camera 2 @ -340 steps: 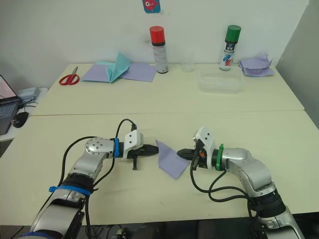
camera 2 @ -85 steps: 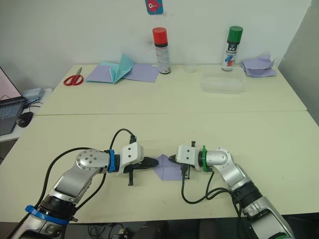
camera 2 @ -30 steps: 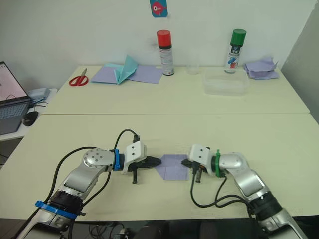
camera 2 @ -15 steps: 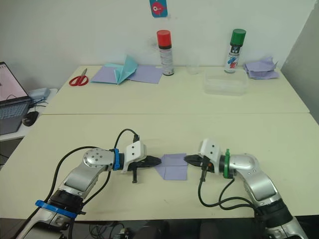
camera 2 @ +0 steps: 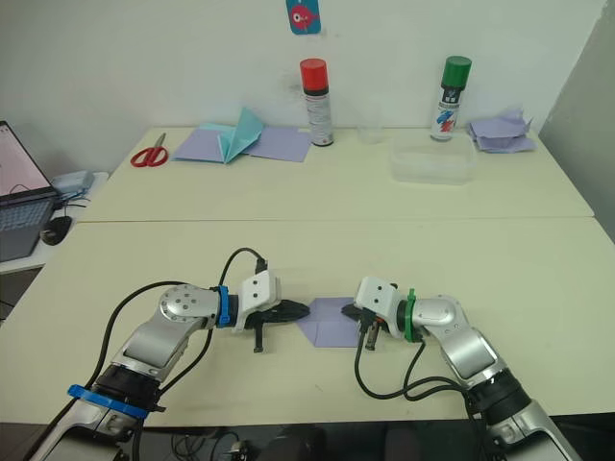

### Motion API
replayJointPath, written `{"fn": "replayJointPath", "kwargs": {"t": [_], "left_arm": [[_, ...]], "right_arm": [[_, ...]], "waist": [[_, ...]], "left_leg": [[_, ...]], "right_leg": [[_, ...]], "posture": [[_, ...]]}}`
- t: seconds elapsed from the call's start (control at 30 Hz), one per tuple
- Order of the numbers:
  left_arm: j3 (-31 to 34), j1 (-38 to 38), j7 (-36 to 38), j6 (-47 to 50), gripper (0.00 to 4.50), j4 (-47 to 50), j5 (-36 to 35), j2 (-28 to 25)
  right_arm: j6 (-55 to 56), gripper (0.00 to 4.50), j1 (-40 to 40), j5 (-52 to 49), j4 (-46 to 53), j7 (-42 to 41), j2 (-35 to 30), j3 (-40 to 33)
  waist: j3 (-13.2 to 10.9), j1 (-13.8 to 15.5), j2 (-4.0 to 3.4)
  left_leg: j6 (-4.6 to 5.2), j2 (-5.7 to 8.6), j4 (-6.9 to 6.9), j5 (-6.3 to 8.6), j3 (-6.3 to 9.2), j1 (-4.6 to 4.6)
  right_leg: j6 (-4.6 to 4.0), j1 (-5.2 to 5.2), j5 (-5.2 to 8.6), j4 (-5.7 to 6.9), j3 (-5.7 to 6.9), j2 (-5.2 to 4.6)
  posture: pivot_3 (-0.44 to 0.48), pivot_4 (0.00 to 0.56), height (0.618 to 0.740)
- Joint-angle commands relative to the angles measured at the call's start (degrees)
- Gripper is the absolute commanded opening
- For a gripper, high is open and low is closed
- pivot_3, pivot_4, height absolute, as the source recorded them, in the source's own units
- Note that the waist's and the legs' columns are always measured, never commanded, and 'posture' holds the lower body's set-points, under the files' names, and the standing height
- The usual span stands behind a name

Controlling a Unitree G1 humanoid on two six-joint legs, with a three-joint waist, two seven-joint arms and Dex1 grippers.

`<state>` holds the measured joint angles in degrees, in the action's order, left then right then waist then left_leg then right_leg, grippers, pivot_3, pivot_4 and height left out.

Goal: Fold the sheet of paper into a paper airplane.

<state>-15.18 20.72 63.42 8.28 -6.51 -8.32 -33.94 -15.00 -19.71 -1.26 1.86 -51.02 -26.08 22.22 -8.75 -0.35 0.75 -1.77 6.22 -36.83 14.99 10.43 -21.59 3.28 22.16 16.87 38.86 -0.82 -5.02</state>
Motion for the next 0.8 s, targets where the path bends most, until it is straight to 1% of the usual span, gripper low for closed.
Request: {"fn": "replayJointPath", "kwargs": {"t": [0.03,0.13,0.2,0.43,0.57,0.67,0.8], "left_arm": [[0.1,0.3,0.1,1.3,0.00,3.7,-1.3,1.2],[-0.8,0.1,-0.3,1.4,0.00,3.5,-0.1,1.9],[-1.5,-0.2,-0.6,0.9,0.00,2.4,1.6,1.5],[-0.9,-4.3,0.5,-1.6,0.00,0.1,4.2,-3.9],[1.3,-6.4,0.2,-2.2,0.00,-1.4,3.5,-6.6],[2.7,-7.4,0.2,-1.3,0.00,-1.4,2.7,-8.1],[5.0,-9.3,-0.1,0.2,0.00,-0.9,1.0,-9.6]], "right_arm": [[-0.7,0.03,0.6,1.1,-1.2,-0.8,0.3,2.0],[-0.7,0.03,0.7,1.2,-1.1,-1.0,0.4,2.1],[-0.6,0.03,0.7,1.2,-1.2,-1.1,0.3,2.0],[-0.3,0.03,1.0,1.2,-1.5,-1.1,-0.1,1.9],[-0.5,0.03,1.2,1.2,-1.3,-1.0,0.0,2.0],[-0.5,0.03,1.2,1.2,-1.4,-1.0,0.0,2.1],[-0.4,0.03,1.0,1.2,-1.7,-0.9,0.2,2.2]], "waist": [[0.0,0.0,0.03],[0.0,-0.2,0.03],[0.0,-0.2,0.03],[0.0,-0.2,0.02],[0.0,-0.2,0.02],[0.1,-0.3,0.02],[0.1,-0.5,0.00]], "left_leg": [[0.00,0.00,0.00,0.00,0.00,-0.03],[-0.01,-0.01,0.00,-0.01,0.00,-0.04],[-0.01,-0.01,0.01,0.00,0.04,-0.04],[0.00,-0.01,0.07,0.00,0.05,0.04],[0.01,-0.02,0.34,0.01,0.00,0.34],[0.01,-0.08,0.78,0.01,-0.11,0.74],[0.01,-0.28,0.80,0.01,-0.11,0.77]], "right_leg": [[0.00,0.03,0.00,0.00,0.00,0.00],[-0.01,0.07,-0.01,0.00,0.01,0.00],[-0.01,0.11,-0.01,0.00,0.01,-0.01],[-0.01,0.09,0.00,-0.02,-0.01,-0.01],[0.00,-0.02,0.00,-0.11,-0.04,-0.03],[0.04,-0.23,0.03,-0.28,-0.13,-0.04],[0.02,-0.16,0.02,-0.27,-0.05,0.00]], "posture": [[0.000,0.150,0.740],[0.000,0.150,0.740],[0.000,0.150,0.740],[0.000,0.150,0.740],[0.000,0.150,0.740],[0.000,0.150,0.740],[0.000,0.150,0.740]]}}
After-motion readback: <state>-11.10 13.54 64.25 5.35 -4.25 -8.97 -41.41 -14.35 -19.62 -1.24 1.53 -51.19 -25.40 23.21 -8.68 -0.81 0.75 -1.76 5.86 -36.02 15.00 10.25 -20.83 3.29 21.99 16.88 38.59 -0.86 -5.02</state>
